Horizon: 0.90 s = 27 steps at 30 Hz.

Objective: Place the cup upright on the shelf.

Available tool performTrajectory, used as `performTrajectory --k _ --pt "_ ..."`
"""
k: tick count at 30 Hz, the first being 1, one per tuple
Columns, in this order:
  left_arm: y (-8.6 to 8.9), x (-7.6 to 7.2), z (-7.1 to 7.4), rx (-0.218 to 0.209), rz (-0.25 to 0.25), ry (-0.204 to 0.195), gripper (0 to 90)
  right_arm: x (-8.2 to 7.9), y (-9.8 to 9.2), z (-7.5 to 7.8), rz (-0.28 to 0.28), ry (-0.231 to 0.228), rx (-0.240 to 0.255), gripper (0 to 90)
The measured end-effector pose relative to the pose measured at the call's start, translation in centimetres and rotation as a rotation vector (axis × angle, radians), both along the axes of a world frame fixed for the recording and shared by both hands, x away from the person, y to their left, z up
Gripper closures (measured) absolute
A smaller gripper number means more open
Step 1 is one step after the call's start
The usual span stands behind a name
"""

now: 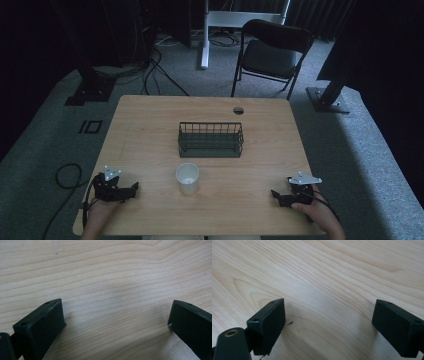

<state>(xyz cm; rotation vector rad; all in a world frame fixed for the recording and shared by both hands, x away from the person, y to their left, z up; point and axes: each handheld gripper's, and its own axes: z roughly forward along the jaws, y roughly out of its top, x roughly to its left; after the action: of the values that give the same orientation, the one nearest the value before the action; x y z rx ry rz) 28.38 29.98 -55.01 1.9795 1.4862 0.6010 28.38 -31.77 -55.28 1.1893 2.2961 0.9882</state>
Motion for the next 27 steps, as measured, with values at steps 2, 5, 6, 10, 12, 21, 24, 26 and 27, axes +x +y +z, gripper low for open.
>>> performTrajectory --k 2,5,6,10,12,21,24,26,27 --pt "0.0 0.0 0.0 0.0 0.0 0.0 0.7 -0.1 0.5 0.1 0.023 -0.002 0.015 11.1" --pt "0.0 0.0 0.0 0.0 -0.001 0.0 0.7 -0.2 1.4 0.4 0.049 -0.017 0.028 11.2" --pt "0.0 0.0 0.0 0.0 0.0 0.0 0.7 -0.2 1.6 0.5 0.053 -0.018 0.028 11.1" --pt "0.0 0.0 0.0 -0.001 0.0 0.0 0.7 -0.1 2.5 1.0 0.077 -0.024 0.043 11.1" --pt "0.0 0.0 0.0 -0.001 0.0 0.0 0.7 0.0 2.9 1.2 0.097 -0.025 0.058 11.1" --pt "0.0 0.0 0.0 -0.001 0.0 0.0 0.7 0.2 4.7 1.7 0.144 -0.047 0.102 11.1" --pt "0.0 0.0 0.0 -0.001 0.0 0.0 0.7 0.4 5.4 1.8 0.159 -0.052 0.099 11.1" --pt "0.0 0.0 0.0 -0.001 0.0 0.0 0.7 0.5 5.8 1.9 0.169 -0.057 0.097 11.2" --pt "0.0 0.0 0.0 -0.001 0.0 0.0 0.7 0.6 6.0 1.9 0.174 -0.056 0.099 11.1"
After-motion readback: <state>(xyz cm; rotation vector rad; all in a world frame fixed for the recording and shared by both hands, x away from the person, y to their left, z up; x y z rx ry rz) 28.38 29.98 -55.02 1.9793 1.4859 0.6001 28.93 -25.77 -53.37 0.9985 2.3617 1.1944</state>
